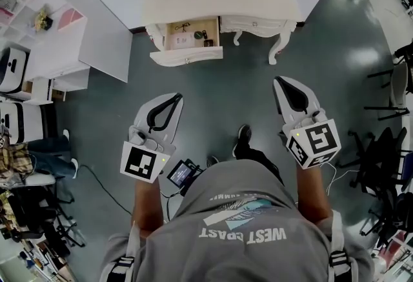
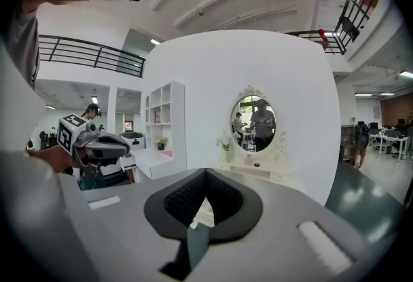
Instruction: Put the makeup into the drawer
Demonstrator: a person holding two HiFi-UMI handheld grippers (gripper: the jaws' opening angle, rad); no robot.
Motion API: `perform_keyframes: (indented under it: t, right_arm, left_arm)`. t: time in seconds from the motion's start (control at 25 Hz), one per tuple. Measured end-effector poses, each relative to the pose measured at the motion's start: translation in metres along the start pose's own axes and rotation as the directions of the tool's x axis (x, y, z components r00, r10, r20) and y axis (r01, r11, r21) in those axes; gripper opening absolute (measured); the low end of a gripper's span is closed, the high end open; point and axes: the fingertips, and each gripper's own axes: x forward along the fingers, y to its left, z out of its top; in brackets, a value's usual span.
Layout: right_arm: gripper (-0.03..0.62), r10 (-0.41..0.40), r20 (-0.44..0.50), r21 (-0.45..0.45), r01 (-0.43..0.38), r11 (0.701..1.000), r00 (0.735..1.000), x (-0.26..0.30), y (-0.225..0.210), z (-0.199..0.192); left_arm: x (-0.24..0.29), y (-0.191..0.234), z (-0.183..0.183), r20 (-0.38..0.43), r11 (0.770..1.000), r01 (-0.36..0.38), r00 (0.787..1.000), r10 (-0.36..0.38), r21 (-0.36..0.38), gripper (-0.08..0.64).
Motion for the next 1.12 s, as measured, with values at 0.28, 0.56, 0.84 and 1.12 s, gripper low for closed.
perform_keyframes:
  t: [0.28, 0.56, 0.84, 1.12]
  right_arm:
    - [0.002, 0.066, 0.007, -0.014, -0.066, 0.998, 0.998, 0.053, -0.067, 0.014]
    - [0.002, 0.121, 0.017, -0.013, -0.121, 0.993, 0.992, 0.083, -0.128, 0.018]
    - [0.002, 0.132, 0.032, 0.014, -0.132, 0.991, 0.991, 0.095, -0.168, 0.014]
    - [0.002, 0.069, 0.018, 0.051, -0.069, 0.996, 0.997, 0.094, -0.198, 0.004]
  left_arm:
    - [0.073, 0.022, 0.014, -0.014, 0.998, -0.063, 0.998, 0.063, -0.001, 0.002]
    - [0.132, 0.023, 0.029, -0.036, 0.994, -0.113, 0.993, 0.113, 0.007, 0.002]
    - [0.171, 0.018, 0.041, -0.057, 0.994, -0.104, 0.993, 0.106, 0.032, 0.002]
    - [0.206, 0.03, 0.043, -0.069, 0.997, -0.056, 0.996, 0.059, 0.047, 0.002]
